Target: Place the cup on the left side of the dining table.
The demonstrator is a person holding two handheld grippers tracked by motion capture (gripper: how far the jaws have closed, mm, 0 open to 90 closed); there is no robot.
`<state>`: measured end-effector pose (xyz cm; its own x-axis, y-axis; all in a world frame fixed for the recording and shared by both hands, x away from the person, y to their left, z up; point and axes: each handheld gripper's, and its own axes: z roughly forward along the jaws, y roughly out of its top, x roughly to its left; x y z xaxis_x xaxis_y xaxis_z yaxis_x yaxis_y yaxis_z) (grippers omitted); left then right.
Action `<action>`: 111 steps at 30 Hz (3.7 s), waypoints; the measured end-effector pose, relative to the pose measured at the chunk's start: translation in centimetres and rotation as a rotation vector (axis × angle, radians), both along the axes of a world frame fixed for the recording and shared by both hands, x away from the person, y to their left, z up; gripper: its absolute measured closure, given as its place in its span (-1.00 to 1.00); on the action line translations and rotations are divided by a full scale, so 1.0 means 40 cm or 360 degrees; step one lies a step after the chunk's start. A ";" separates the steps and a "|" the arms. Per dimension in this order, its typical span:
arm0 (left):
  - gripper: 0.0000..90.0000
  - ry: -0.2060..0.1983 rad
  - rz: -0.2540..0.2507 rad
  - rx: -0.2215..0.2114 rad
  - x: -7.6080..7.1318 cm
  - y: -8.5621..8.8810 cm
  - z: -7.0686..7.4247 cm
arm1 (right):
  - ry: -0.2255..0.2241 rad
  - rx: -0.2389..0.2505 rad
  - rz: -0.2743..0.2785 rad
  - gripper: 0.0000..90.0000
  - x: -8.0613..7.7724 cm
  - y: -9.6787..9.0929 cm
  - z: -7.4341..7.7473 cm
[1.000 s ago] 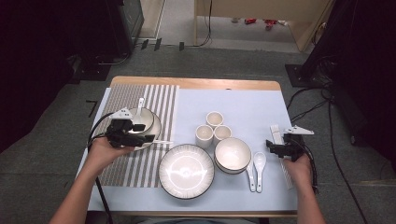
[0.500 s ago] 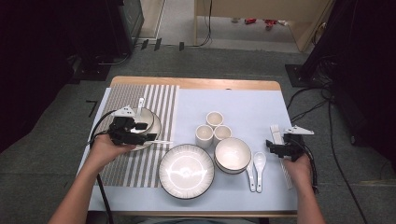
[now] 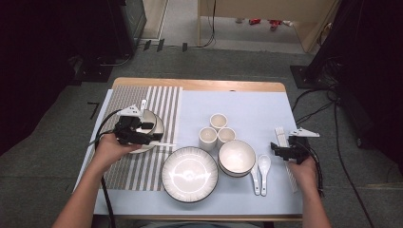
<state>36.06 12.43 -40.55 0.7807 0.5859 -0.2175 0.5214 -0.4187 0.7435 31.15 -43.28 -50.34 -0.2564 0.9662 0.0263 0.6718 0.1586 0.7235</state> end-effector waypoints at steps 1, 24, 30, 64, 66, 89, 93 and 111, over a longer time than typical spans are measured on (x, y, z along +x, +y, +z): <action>-0.23 -0.0002 -0.0001 -0.0003 0.000 -0.002 0.000 | 0.0000 0.0000 0.0000 -0.68 0.000 0.000 0.000; -0.25 -0.0037 -0.0047 -0.0030 -0.002 -0.047 -0.004 | 0.0000 0.0001 0.0000 -0.69 0.000 0.000 0.000; -0.25 -0.0036 -0.0054 -0.0023 0.000 -0.056 -0.008 | 0.0000 0.0001 0.0000 -0.68 0.000 0.000 0.000; -0.26 -0.0051 -0.0111 -0.0020 0.009 -0.118 -0.018 | 0.0000 -0.0001 0.0001 -0.68 0.000 0.000 0.000; -0.26 -0.0054 -0.0117 -0.0019 0.010 -0.122 -0.018 | 0.0000 -0.0001 0.0000 -0.68 0.000 0.000 0.000; -0.26 -0.0033 -0.0153 -0.0024 0.025 -0.158 -0.029 | 0.0001 0.0000 -0.0001 -0.68 0.000 0.000 0.000; -0.27 -0.0034 -0.0154 -0.0034 0.029 -0.163 -0.031 | 0.0000 0.0000 0.0000 -0.69 0.000 0.000 0.000; -0.31 -0.0042 -0.0193 -0.0019 0.046 -0.198 -0.026 | 0.0000 0.0000 0.0000 -0.69 0.000 0.000 0.000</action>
